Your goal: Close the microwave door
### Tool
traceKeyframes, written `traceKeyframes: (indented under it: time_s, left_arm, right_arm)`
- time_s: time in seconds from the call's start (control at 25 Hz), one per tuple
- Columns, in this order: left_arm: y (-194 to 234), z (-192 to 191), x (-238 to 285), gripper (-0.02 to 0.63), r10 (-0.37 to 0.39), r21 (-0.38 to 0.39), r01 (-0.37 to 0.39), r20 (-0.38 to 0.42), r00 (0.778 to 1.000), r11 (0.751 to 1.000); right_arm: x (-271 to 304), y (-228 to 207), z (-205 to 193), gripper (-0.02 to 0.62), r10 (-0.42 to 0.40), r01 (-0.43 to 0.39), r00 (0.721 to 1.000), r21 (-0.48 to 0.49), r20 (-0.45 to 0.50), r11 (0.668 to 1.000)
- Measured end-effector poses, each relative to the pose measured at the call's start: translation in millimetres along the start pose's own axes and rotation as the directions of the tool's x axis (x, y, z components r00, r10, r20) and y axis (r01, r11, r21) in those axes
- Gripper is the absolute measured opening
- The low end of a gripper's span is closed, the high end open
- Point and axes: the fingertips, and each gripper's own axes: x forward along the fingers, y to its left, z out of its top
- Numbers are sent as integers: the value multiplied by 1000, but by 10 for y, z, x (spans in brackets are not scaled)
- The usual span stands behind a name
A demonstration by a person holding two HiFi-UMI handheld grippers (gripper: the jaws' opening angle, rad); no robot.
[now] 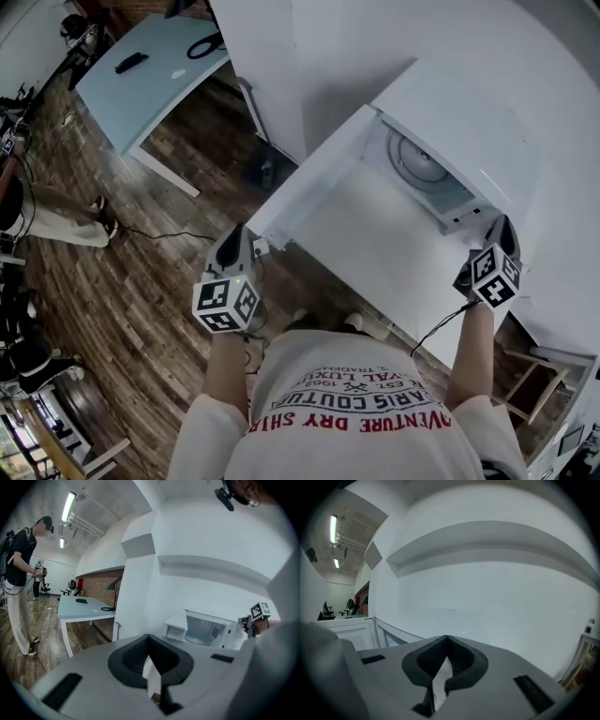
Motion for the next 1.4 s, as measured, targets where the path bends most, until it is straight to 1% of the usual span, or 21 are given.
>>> traceKeyframes:
  time_s: [0.12, 0.36, 0.52, 0.68, 0.88, 1.0, 1.16, 1.28, 1.4]
  left_arm:
    - [-98, -35, -30, -5, -13, -11, 13, 0, 1000, 1000]
    - [-422, -138, -150, -5, -76, 29, 76, -16, 997, 997]
    - [-660, -164, -222, -5, -109, 25, 109, -2, 994, 994]
    - [-927, -202, -309, -5, -160, 10, 160, 21, 987, 987]
    - [-1293, -271, -402, -5, -207, 23, 206, 36, 978, 978]
    - [-1515, -352, -432, -6, -247, 25, 247, 26, 969, 969]
    - [-1818, -389, -432, -6, -312, 33, 311, 18, 950, 950]
    - [-1998, -387, -380, -6, -348, 37, 347, 22, 937, 937]
    - [-2124, -385, -256, -5, -381, 56, 380, 3, 925, 923]
  right_arm:
    - [17, 2, -6, 12, 22, -22, 1000, 0, -1, 1000]
    - [24, -11, 4, 12, 69, -69, 998, 19, -3, 997]
    - [34, -9, -5, 12, 109, -109, 994, 37, -6, 993]
    - [27, 12, 7, 12, 161, -162, 987, 63, 16, 985]
    - [-6, 29, -1, 12, 208, -208, 978, 29, 10, 978]
    - [-40, 36, -4, 12, 239, -239, 971, 51, 4, 970]
    - [-43, 39, 7, 12, 271, -270, 963, 55, -1, 961]
    - [-66, -2, 7, 12, 271, -271, 963, 68, 6, 960]
    - [-89, -46, -19, 12, 264, -264, 964, 66, 3, 962]
